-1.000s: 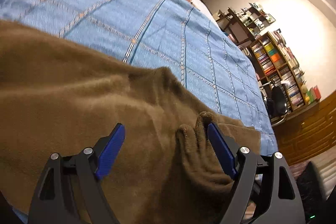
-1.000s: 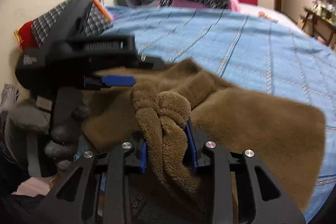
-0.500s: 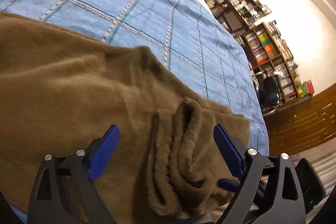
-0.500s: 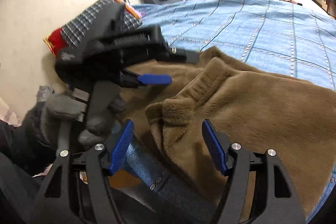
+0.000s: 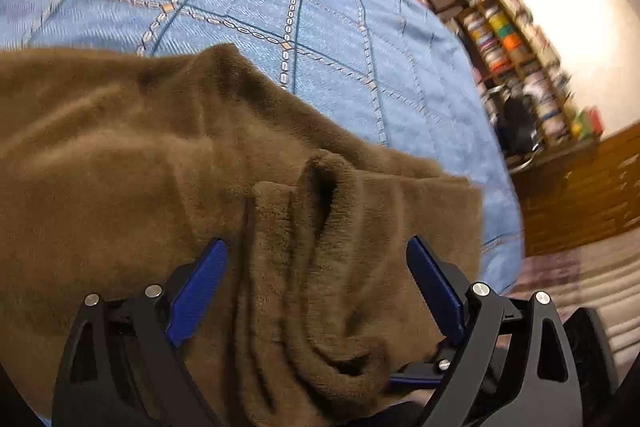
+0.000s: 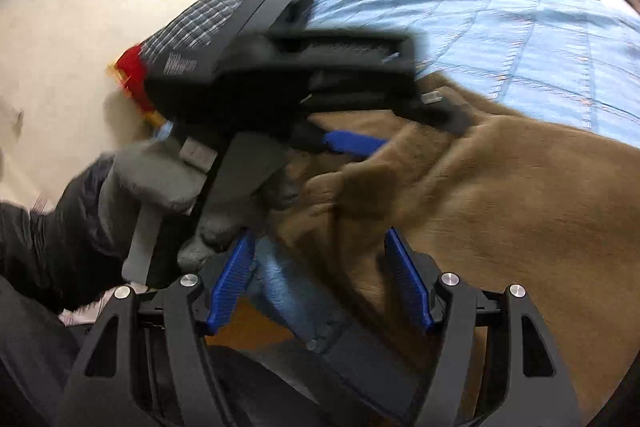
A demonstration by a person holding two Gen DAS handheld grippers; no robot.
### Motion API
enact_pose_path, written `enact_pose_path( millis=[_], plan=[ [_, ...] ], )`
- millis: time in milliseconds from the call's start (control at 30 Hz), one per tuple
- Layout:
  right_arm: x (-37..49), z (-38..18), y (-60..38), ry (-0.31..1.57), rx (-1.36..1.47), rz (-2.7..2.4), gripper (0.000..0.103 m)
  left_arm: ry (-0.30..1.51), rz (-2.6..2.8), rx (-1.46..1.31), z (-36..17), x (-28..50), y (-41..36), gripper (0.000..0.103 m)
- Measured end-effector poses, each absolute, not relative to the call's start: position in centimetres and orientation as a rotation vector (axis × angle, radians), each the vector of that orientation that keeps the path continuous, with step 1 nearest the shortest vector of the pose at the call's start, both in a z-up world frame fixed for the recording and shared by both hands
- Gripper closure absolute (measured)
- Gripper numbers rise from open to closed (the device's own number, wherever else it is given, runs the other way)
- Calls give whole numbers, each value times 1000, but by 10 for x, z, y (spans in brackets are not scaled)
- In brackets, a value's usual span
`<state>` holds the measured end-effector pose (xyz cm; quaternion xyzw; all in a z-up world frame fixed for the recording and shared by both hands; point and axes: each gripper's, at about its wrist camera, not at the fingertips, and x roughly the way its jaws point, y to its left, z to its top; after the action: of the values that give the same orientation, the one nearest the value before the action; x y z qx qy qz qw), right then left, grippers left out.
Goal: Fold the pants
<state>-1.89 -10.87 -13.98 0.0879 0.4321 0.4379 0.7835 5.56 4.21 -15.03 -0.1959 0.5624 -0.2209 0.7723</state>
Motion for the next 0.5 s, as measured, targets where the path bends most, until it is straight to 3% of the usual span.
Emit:
enact_pose_path(
  millis=[167, 400, 433, 500],
  plan=[
    [-16, -155, -117, 987, 321, 1040, 34, 1269, -559, -453, -151, 57, 53, 13],
    [-26, -160, -104, 1017, 241, 1080, 32, 1326, -605, -391, -161, 60, 41, 13],
    [-26, -160, -106, 1013, 253, 1078, 32, 1330, -598, -373, -163, 61, 38, 16],
    [-27, -158, -110, 1003, 260, 1060, 32, 1314, -581, -340, -162, 61, 37, 40]
  ],
)
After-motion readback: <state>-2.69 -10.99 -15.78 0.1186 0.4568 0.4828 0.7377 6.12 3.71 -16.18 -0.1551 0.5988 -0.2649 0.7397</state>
